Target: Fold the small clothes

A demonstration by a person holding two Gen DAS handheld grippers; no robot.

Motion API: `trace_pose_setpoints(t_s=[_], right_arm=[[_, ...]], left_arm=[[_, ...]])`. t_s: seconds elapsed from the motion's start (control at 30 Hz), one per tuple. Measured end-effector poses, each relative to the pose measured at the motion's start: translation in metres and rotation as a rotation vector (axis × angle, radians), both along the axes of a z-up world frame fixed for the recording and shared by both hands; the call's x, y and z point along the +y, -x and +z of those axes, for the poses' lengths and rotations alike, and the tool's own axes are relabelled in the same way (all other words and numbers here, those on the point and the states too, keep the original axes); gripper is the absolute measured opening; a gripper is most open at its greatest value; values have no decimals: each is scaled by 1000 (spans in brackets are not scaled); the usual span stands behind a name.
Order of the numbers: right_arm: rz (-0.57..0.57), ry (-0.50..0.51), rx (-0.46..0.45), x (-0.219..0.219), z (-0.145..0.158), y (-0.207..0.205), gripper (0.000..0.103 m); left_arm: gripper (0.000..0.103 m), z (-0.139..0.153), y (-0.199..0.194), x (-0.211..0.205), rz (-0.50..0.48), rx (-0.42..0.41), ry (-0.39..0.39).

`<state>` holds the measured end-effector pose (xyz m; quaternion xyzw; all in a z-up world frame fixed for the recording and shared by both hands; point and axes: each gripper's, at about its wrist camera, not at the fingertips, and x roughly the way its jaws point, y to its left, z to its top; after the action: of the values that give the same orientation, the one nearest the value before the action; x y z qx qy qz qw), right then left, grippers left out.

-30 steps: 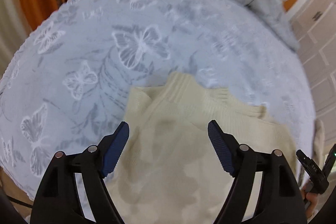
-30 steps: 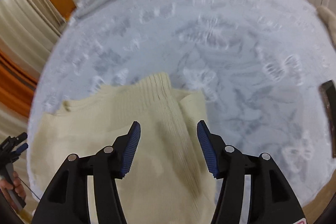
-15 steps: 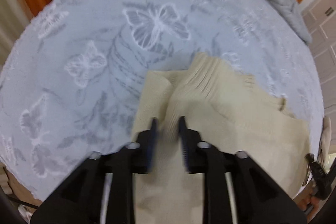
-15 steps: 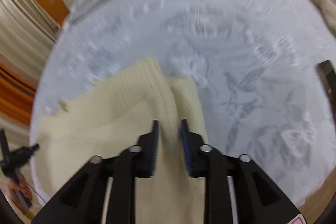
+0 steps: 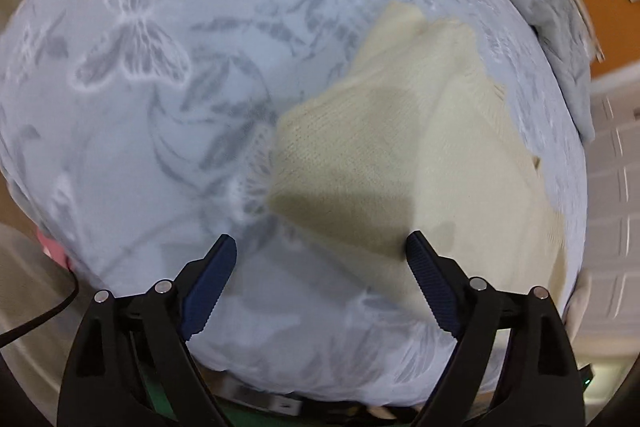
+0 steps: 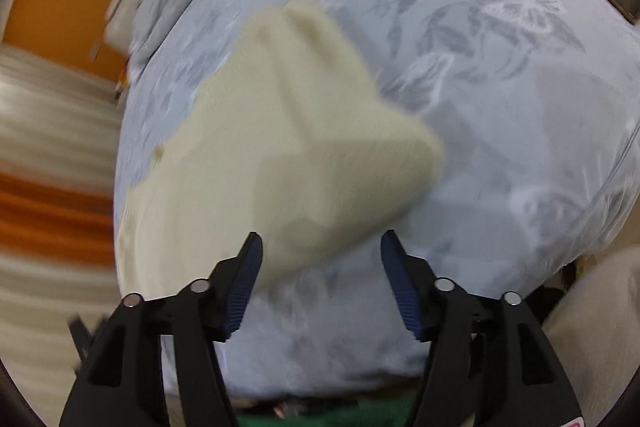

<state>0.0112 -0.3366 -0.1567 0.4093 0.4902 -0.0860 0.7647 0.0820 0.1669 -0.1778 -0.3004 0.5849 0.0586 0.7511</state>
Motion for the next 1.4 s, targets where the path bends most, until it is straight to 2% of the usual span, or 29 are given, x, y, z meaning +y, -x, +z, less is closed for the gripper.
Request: trace_pose_setpoints(t_s=[0.07, 0.1, 0.13, 0.17, 0.23, 0.27, 0.37, 0.43, 0.47, 0.53, 0.57, 0.6, 0.63, 0.7, 0.73, 0.77, 0.8, 0.87, 0.93, 0.97, 1.1, 1.13, 1.17, 1.2, 1.23, 1.27, 1.3, 1.33, 1.4], right_arm=[[-53, -38, -10, -8, -7, -8, 62], [-76, -74, -27, -12, -11, -11, 54], [-94, -103, -49, -16, -11, -13, 36], [-102, -104, -61, -18, -9, -16, 11], [-101, -121, -88, -21, 1, -17, 10], [-89, -118, -116, -20, 14, -14, 10], [-36, -58, -139, -13, 41, 4, 9], [-9, -23, -81, -11, 33, 11, 10], [4, 5, -11, -11, 16, 14, 10], [5, 0, 65, -12, -6, 14, 17], [-17, -20, 72, -13, -8, 17, 25], [-33, -22, 64, -13, -3, 20, 28], [-38, -8, 52, -14, 3, 22, 29], [-25, 97, 31, -11, 27, 30, 32], [-26, 153, 18, -9, 38, 34, 32], [-34, 232, -6, -6, 54, 38, 35], [-30, 284, -34, -3, 66, 40, 42], [8, 319, -69, -2, 79, 24, 48], [69, 341, -84, -1, 84, -8, 55], [97, 360, -83, 1, 84, -21, 62], [217, 487, -19, 10, 64, -88, 65], [231, 497, 3, 12, 58, -100, 65], [248, 500, 31, 13, 47, -112, 62], [273, 489, 54, 15, 39, -119, 25], [307, 472, 78, 17, 32, -126, 8], [333, 463, 103, 19, 28, -133, 9], [333, 461, 65, 21, 36, -133, 9], [330, 465, -28, 23, 57, -129, 9], [297, 463, -138, 23, 87, -122, 8]], left_arm=[[81, -2, -10, -1, 22, -18, 22], [76, 0, -14, 0, 18, -35, 18], [61, 3, -20, -2, -3, -44, -14], [45, 5, -21, -5, -20, -35, -40], [33, 16, -25, -6, -66, -32, -54], [23, 26, -21, -3, -79, -51, -46], [14, 43, -7, 6, -102, -77, -31], [9, 38, 5, 13, -105, -47, -61], [8, 27, 9, 14, -105, -18, -100], [8, 4, 12, 17, -111, 49, -123], [8, -2, 18, 21, -102, 70, -97], [8, -2, 20, 21, -89, 65, -74], [12, 7, 25, 23, -67, 25, -49], [31, 29, 28, 20, -71, -46, -81], [56, 41, 27, 18, -78, -82, -114], [70, 54, 25, 14, -81, -122, -155], [71, 61, 22, 12, -85, -156, -177], [78, 71, 6, 2, -117, -199, -209], [79, 70, -17, -7, -144, -207, -212], [79, 67, -24, -9, -159, -208, -207], [78, 52, -63, -29, -224, -180, -239], [59, 44, -74, -33, -256, -173, -248], [28, 39, -78, -35, -273, -151, -256], [19, 30, -84, -35, -289, -102, -265], [17, 25, -88, -32, -283, -89, -244], [12, 28, -89, -28, -273, -95, -228], [10, 33, -87, -23, -261, -105, -209], [9, 41, -85, -20, -245, -124, -182], [9, 58, -77, -11, -209, -171, -137]])
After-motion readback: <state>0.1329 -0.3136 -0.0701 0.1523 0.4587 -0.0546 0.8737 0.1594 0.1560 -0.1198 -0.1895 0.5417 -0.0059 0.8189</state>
